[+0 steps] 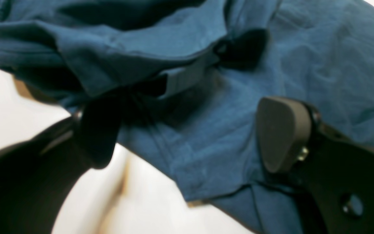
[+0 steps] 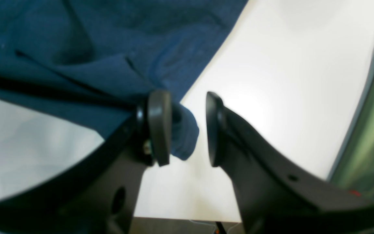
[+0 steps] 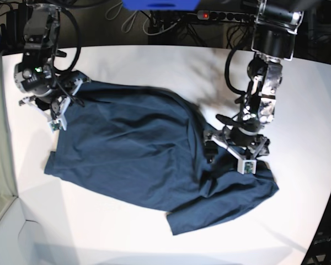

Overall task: Layout the t-shirt on the table in an organized manner, then fold the t-shirt properly
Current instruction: 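Grasp the shirt fabric with the left gripper and lift it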

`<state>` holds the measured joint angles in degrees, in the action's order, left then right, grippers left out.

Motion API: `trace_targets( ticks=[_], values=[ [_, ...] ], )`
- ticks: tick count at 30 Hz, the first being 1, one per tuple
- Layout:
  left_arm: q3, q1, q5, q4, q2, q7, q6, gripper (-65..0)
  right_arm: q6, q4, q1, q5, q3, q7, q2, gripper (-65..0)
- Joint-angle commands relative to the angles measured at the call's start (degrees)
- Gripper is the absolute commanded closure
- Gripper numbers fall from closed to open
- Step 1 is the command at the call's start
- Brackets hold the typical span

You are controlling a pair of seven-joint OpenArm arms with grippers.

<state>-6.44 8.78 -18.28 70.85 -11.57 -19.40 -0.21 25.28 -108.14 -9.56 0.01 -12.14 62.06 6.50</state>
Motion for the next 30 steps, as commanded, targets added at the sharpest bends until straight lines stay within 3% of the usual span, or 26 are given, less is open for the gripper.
trace_targets(
  ticks=[1, 3, 10, 14, 30],
  values=[
    [0.1, 1.6, 0.0, 0.9, -0.3, 1.8, 0.0, -65.0, -0.1, -0.9, 0.6, 0.0, -0.1, -0.8, 0.4, -19.2],
    [0.2, 1.7, 0.0, 0.8, 0.5, 1.8, 0.0, -62.9, -0.1, -0.9, 0.6, 0.0, -0.1, -0.8, 0.4, -19.2],
    [0.0, 4.1, 0.0, -4.0, 1.8, 1.8, 0.0, -36.2, -0.1, -0.9, 0.6, 0.0, -0.1, -0.8, 0.4, -19.2],
    [0.2, 4.2, 0.3, -4.0, 2.7, 1.8, 0.0, -27.2, -0.1, -0.8, 0.6, 0.0, -0.1, -0.8, 1.4, -19.2],
    [0.3, 6.5, 0.1, -4.7, 2.9, 1.8, 0.4, -24.8, -0.1, 1.9, 1.8, 0.0, -0.1, -0.8, 2.4, -19.2]
  ],
)
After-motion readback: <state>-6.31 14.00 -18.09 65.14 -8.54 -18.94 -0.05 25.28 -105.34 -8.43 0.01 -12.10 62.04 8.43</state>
